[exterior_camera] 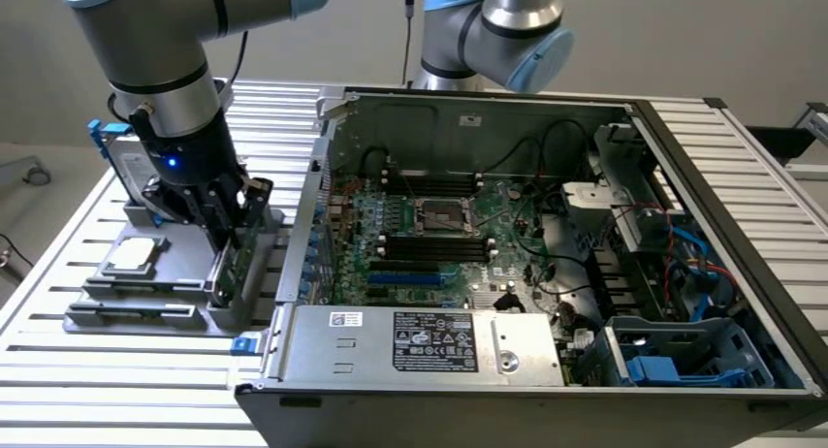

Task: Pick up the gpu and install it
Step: 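Pick up the gpu and move the gpu toward the slot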

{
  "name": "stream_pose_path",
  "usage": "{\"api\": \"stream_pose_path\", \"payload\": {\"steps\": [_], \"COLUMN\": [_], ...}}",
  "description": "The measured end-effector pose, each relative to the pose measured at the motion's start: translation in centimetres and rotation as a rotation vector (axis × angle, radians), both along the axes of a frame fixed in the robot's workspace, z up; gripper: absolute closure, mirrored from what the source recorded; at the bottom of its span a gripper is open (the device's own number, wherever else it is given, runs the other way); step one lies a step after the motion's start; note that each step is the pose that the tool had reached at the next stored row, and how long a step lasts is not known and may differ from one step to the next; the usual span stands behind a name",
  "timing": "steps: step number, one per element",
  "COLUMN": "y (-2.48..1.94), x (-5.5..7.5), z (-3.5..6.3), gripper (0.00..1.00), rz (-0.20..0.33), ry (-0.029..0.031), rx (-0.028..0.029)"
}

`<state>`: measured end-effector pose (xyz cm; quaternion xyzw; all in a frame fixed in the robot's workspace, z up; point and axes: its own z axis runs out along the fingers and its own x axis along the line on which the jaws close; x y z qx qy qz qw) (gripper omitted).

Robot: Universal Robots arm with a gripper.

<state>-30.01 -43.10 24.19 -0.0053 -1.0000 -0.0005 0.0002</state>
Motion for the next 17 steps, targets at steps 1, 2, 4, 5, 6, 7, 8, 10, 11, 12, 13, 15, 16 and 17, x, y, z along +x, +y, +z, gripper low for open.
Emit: {"api": "stream_pose_path", "payload": {"steps": [1,2,4,5,6,7,8,10,11,12,13,15,16,17], "y": [0.0,0.0,0.01,0.01,0.01,0.0,0.0,0.0,0.0,0.0,0.0,0.0,0.0,0.0], "x": [0.0,0.0,0.0,0.0,0.0,0.0,0.0,0.0,0.0,0.0,0.0,0.0,0.0,0.0], "z": [0.0,0.0,0.0,0.02,0.08,0.22,0.45,0.97,1.27,1.57,1.89,2.57,2.93,3.28], "gripper": [0.73,0.73,0.73,0.73,0.73,0.73,0.73,0.73,0.73,0.73,0.73,0.73,0.73,0.73], "rz": [0.0,0.0,0.0,0.0,0.0,0.0,0.0,0.0,0.0,0.0,0.0,0.0,0.0,0.0], "ry": [0.0,0.0,0.0,-0.0002,-0.0003,-0.0002,0.0,0.0,-0.0001,0.0,0.0001,0.0001,0.0,-0.0001], "rx": [0.0,0.0,0.0008,0.0021,0.0036,0.0059,0.0082,0.013,0.0154,0.0174,0.0194,0.0226,0.0241,0.0256]}}
